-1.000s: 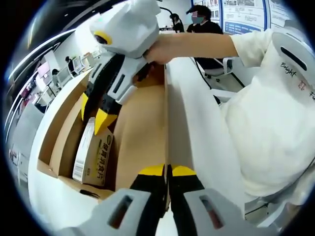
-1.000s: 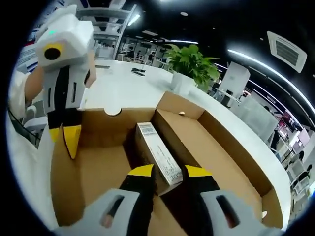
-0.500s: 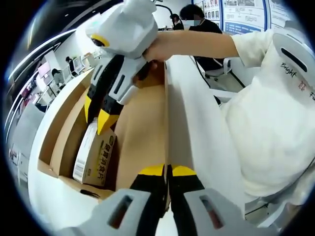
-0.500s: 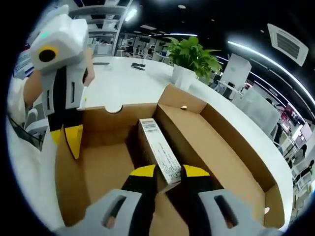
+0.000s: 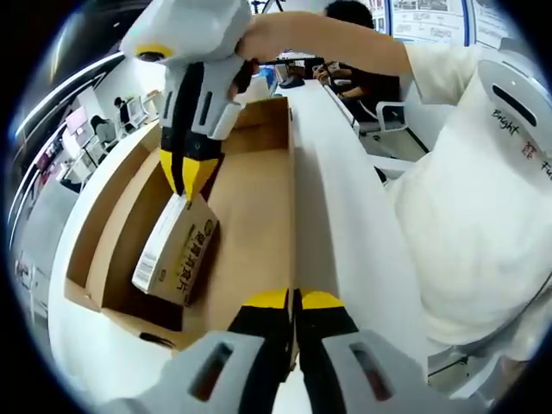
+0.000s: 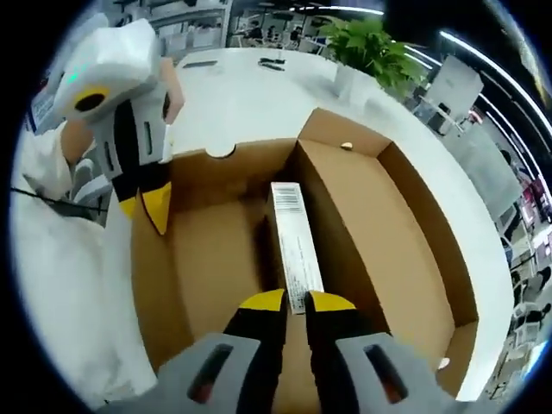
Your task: Operate the shoe box by opening the lid, removing the specified soft item, and placing it in the target area until the item is outside and the box remains undamaged.
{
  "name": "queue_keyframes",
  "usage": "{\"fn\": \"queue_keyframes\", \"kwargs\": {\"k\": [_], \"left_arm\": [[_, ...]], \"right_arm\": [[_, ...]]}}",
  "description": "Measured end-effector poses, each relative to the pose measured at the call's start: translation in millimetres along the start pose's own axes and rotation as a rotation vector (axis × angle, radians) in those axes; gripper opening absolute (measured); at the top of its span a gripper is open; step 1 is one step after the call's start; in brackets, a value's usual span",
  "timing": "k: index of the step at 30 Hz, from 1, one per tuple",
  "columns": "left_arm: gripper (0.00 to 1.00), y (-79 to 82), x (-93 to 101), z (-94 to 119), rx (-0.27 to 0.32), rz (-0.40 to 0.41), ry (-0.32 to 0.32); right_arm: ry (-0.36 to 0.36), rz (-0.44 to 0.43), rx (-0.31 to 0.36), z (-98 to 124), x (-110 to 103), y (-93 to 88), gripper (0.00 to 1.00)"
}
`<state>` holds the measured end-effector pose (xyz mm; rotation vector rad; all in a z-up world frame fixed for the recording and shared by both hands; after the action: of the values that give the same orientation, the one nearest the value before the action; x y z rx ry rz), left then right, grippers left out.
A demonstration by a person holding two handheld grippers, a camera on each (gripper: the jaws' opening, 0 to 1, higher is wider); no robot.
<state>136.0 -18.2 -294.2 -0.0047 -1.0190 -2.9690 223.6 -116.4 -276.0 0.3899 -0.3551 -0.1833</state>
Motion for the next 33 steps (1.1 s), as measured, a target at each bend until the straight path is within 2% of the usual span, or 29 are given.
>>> {"fn": "queue_keyframes", "kwargs": {"k": [2, 4, 6, 7, 8, 9, 10, 12, 16, 19, 20, 21, 23, 24, 26, 28, 33], "left_arm": [[0.01, 0.0, 0.1, 0.0, 0.000, 0.000, 0.001], [0.01, -0.1, 0.3, 0.0, 0.002, -0.003, 0.003], [0.01, -0.1, 0.3, 0.0, 0.001, -0.003, 0.003], [0.01, -0.2, 0.4, 0.0, 0.000, -0.004, 0.002], [0.01, -0.2, 0.3, -0.1, -0.001, -0.003, 0.002], [0.01, -0.2, 0.3, 0.0, -0.001, -0.003, 0.001], [0.01, -0.2, 0.3, 0.0, 0.000, -0.003, 0.000], [0.01, -0.2, 0.3, 0.1, 0.002, -0.004, 0.001], [0.01, -0.2, -0.1, 0.2, 0.005, -0.005, 0.002], [0.01, -0.4, -0.1, 0.1, 0.003, -0.004, 0.000], [0.01, -0.4, -0.1, -0.1, 0.002, -0.004, 0.000], [0.01, -0.4, -0.2, 0.0, 0.003, -0.005, 0.001], [0.01, -0.6, -0.1, 0.1, 0.007, -0.006, 0.002], [0.01, -0.5, 0.0, 0.1, 0.007, -0.006, 0.001], [0.01, -0.6, 0.1, -0.1, 0.005, -0.005, 0.000], [0.01, -0.6, 0.2, -0.1, 0.002, -0.004, -0.002], [0.01, -0.9, 0.5, 0.3, 0.005, -0.005, -0.003]], "right_arm": [[0.044, 0.025, -0.009, 1.5, -6.0, -1.8, 0.07], [0.050, 0.014, -0.038, 3.9, -6.8, -5.0, 0.07], [0.043, 0.079, -0.083, 5.4, -5.7, -6.8, 0.08], [0.043, 0.117, -0.080, 4.7, -4.5, -4.6, 0.12], [0.019, 0.119, -0.022, 0.8, -2.0, 6.4, 0.22], [0.031, 0.106, -0.020, -0.7, -2.8, 9.0, 0.32], [0.051, 0.108, -0.020, -1.3, -5.9, 11.8, 0.33], [0.074, 0.129, -0.026, -3.6, -8.3, 17.8, 0.28], [0.082, 0.135, -0.032, -6.2, -5.4, 28.8, 0.28], [0.136, 0.167, -0.095, -10.7, -12.5, 21.9, 0.27], [0.129, 0.167, -0.100, -13.2, -11.1, 21.4, 0.28], [0.089, 0.184, -0.109, -14.0, -3.5, 20.9, 0.27], [0.075, 0.169, -0.096, -14.3, 1.2, 23.1, 0.25], [0.088, 0.132, -0.076, -16.7, 0.1, 25.6, 0.25], [0.119, 0.122, -0.094, -19.4, -3.2, 21.8, 0.25], [0.100, 0.152, -0.127, -21.6, -0.2, 17.0, 0.25], [0.127, 0.150, -0.141, -21.0, -4.3, 17.0, 0.20]]}}
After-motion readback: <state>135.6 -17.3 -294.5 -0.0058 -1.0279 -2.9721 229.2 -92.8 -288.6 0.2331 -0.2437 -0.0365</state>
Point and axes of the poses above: the point that each gripper's makers call its tool centre point, and the gripper's own axes: z roughly backward along the fingers, x roughly to its right, y roughly out of its top, the point moved 1 cm from there along z, roughly backward along the fingers, and after that the axes turned 9 degrees about z, right-handed, at the moved point
